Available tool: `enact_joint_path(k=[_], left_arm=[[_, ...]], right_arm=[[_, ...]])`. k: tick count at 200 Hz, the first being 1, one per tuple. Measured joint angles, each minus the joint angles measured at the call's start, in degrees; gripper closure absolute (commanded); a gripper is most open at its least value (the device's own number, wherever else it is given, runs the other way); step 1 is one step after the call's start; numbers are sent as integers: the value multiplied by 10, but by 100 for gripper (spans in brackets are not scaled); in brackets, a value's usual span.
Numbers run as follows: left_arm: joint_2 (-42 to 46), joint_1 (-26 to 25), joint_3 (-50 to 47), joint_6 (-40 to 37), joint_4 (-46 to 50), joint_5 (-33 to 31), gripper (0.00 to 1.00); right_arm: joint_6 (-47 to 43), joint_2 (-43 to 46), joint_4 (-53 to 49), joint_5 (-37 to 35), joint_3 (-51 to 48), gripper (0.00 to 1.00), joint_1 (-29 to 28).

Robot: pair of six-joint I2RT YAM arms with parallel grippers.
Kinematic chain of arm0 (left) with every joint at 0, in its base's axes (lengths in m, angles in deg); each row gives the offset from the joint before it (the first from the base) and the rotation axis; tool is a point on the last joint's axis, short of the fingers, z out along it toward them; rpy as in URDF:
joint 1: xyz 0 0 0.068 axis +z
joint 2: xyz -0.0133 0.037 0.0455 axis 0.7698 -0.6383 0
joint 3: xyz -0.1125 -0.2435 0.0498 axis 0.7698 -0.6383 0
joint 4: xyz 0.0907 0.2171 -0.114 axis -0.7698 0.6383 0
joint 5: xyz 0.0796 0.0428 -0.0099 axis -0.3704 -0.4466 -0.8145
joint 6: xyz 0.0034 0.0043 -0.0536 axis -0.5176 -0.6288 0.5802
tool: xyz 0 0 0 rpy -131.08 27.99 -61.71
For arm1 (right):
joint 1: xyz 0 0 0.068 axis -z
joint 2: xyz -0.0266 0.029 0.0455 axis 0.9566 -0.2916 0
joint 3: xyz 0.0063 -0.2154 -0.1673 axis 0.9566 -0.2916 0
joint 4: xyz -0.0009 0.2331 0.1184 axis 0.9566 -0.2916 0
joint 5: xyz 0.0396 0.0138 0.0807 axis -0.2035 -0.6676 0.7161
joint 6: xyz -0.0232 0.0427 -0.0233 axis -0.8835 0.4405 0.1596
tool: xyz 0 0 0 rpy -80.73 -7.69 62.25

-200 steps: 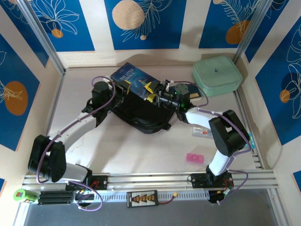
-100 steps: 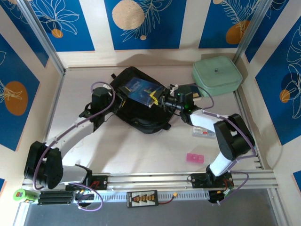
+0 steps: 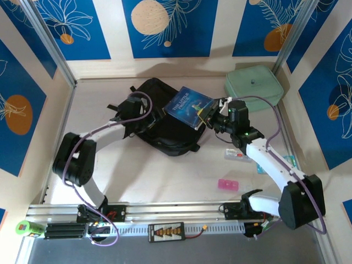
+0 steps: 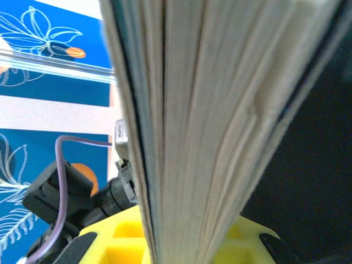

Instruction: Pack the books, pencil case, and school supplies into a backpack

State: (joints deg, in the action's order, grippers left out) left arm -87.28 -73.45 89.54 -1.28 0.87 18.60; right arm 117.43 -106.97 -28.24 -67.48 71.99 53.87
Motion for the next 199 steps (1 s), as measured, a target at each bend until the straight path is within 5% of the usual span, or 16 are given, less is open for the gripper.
enact_joint_path(k=[119, 165, 199], left_arm=[[-12, 14, 98, -249, 263, -96, 24], [21, -102, 189, -393, 365, -110, 2], [25, -188, 202, -494, 431, -135, 12]], right_arm=[[-66, 56, -135, -49, -20, 94, 49], [-72, 64, -165, -58, -20, 93, 77], [-72, 73, -182, -59, -20, 93, 99]])
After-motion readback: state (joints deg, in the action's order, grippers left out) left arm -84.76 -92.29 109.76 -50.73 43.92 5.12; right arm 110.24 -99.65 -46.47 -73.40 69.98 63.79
